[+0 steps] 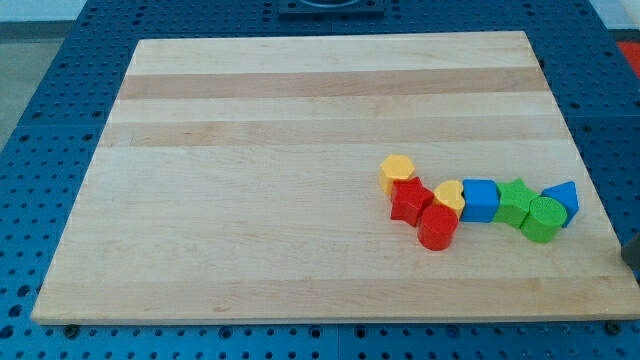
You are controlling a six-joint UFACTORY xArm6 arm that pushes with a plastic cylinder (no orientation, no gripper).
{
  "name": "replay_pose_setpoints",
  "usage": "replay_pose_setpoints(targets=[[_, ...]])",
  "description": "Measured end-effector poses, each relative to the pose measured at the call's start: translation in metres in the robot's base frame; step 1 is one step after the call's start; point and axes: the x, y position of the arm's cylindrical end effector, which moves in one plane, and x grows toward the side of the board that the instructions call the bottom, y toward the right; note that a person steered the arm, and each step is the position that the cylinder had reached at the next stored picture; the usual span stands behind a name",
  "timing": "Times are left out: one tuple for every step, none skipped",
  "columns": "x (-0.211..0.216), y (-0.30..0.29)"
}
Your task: Place the blue triangle at the top of yellow heart
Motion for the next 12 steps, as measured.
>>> replay_pose_setpoints(targets=[[-0.030, -0.018], [-0.030, -0.019], [-0.039, -0.022], [-0.059, -0.035], [-0.084, -0.061], [-0.103, -0.088], [-0.121, -0.113], [-0.136, -0.137], [-0.150, -0.158], [-0.186, -0.132], [-0.184, -0.025], [-0.165, 0.012]])
